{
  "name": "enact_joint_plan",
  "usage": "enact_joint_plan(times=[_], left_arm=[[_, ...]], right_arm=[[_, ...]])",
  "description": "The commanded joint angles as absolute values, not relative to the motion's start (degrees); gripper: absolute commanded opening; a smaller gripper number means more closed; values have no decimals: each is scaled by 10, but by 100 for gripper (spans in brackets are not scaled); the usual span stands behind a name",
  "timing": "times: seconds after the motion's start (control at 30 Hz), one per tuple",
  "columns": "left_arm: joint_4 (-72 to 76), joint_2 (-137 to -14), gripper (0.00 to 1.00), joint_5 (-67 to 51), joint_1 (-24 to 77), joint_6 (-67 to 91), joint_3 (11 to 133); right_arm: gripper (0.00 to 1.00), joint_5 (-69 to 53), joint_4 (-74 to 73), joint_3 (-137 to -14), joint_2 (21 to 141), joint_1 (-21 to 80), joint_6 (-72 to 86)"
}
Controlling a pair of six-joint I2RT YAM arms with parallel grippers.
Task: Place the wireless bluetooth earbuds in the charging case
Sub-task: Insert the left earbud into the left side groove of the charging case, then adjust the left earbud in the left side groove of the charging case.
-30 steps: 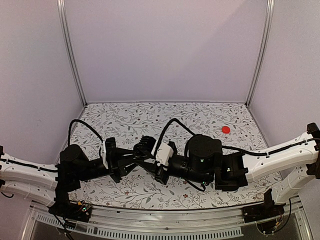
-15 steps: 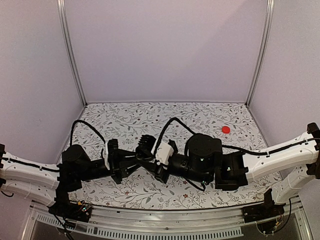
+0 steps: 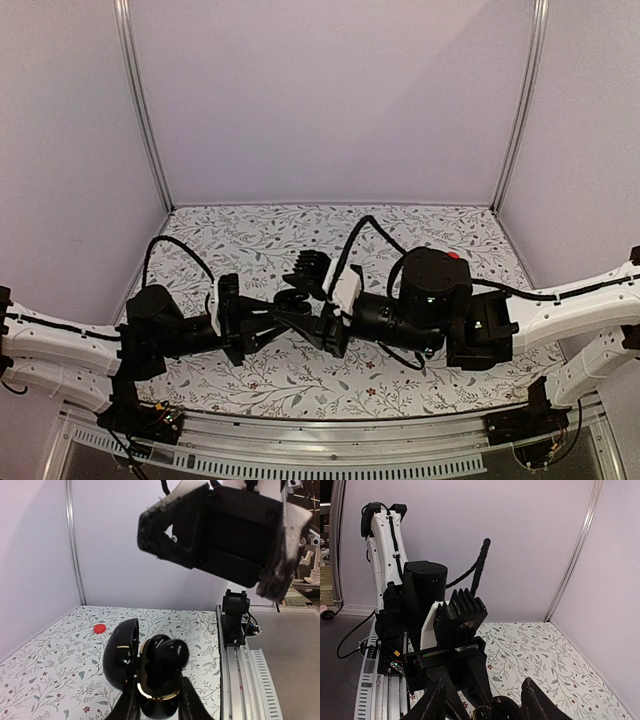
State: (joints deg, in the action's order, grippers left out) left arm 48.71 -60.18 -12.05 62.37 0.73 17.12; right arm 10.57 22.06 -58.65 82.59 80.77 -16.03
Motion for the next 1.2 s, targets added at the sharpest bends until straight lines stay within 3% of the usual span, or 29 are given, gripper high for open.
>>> enact_joint_plan(times=[0.0, 0.43, 1.17], left_arm=[[491, -608, 0, -143, 611, 21, 190], [479, -617, 0, -161, 600, 40, 204], [471, -623, 0, -180, 598, 34, 206]], right_arm=[[51, 60, 201, -589, 784, 785, -128], [58, 73, 83, -582, 766, 766, -98], [61, 112, 70, -614, 805, 758, -83]])
